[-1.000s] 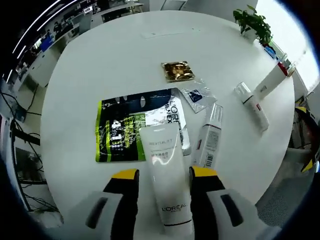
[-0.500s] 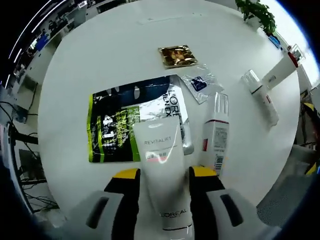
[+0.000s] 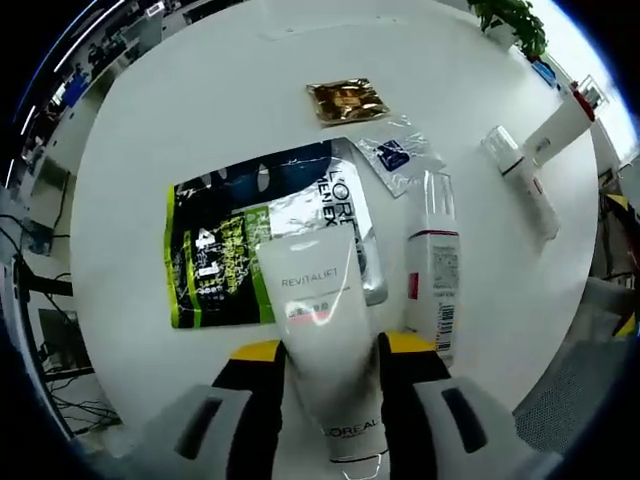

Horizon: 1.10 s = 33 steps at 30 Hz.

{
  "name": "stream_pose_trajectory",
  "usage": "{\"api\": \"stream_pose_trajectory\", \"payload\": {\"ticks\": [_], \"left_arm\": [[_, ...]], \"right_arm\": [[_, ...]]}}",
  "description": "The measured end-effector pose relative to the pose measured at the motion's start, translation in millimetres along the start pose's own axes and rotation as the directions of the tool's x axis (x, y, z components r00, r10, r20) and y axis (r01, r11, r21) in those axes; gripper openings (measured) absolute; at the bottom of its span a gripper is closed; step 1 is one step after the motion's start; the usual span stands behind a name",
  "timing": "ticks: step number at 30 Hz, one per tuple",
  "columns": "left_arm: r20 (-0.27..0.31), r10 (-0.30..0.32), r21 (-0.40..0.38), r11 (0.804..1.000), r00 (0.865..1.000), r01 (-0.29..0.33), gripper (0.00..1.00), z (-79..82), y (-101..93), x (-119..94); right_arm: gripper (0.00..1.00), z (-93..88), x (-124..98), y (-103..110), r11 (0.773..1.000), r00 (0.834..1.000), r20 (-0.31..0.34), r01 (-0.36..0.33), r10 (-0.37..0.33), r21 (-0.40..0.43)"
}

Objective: Arrange the skincare products in the storage area until every visible bottle or jar stands upright without overlapping.

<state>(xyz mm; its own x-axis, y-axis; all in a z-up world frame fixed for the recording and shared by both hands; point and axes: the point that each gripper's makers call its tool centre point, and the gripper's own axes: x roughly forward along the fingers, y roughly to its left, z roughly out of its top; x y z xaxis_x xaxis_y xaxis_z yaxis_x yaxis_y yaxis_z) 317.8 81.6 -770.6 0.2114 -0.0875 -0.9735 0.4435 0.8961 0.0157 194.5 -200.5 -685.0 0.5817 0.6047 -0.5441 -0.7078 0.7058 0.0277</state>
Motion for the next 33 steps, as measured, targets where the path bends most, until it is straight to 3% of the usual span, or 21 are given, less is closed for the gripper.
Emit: {"api": "stream_pose_trajectory", "payload": {"ticks": [14,21,33], "left_arm": [[0.051,0.014,-0.019,1.0,0.999,-0.013,0.3,3.6,-4.0,3.1],[0.126,-0.009,-0.066,0.998,0.992,0.018,0.3,8.7,-9.8,-15.2],[0.179,0.002,-0.039,0.999,0.984,0.005,0.3,2.3,-15.2,-37.0]], "right_arm": [[0.98,1.5,-1.3,0.3,1.0,1.0,0.002,0.003,-0.003,-0.006],[0.98,3.5,-1.3,5.1,1.0,1.0,-0.001,-0.013,0.013,-0.024],[0.98,6.4,-3.2,10.4,0.999,1.0,0.003,-0.028,0.028,-0.044]]}}
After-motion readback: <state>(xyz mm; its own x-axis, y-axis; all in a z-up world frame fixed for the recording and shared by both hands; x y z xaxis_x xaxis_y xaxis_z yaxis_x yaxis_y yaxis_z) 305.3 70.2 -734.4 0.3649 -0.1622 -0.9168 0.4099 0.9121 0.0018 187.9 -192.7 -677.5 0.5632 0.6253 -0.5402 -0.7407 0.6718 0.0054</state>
